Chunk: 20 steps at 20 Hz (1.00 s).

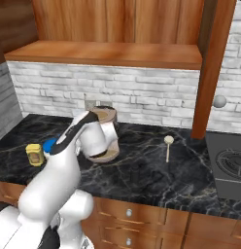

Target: There are various items on the counter. Only move the condiments/shakers into the cabinet.

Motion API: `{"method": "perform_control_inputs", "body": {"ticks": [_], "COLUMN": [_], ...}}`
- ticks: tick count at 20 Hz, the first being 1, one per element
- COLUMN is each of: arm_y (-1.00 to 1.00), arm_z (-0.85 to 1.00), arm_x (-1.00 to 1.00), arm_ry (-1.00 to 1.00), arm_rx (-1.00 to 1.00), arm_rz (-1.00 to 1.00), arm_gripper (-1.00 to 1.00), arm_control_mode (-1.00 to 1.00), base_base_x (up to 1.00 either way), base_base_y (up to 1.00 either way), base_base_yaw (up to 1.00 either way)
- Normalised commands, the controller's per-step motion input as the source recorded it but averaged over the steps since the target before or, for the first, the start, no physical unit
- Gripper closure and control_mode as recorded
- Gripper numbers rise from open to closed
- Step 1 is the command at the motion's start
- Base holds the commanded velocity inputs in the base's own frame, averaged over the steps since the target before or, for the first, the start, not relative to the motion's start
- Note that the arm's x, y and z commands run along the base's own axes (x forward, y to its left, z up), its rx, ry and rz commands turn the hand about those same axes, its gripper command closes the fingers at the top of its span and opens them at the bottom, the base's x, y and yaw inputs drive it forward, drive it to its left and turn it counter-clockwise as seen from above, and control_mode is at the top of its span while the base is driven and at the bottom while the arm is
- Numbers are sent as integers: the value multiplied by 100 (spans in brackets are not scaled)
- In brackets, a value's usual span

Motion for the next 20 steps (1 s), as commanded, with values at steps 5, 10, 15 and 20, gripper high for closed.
{"method": "perform_control_inputs", "body": {"ticks": [5,10,15,20], "arm_y": [-43,-38,-40,-28], "arm_z": [100,100,100,100], "arm_x": [-52,-14,2,20], "arm_ry": [-37,-23,-6,0], "arm_rx": [2,12,21,24], "arm_rz": [-12,-18,-20,-18], "arm_gripper": [100,100,100,100], "arm_control_mode": [-100,-100,-100,-100], "base_base_x": [0,0,0,0], "base_base_y": [0,0,0,0], "base_base_yaw": [0,0,0,0]}}
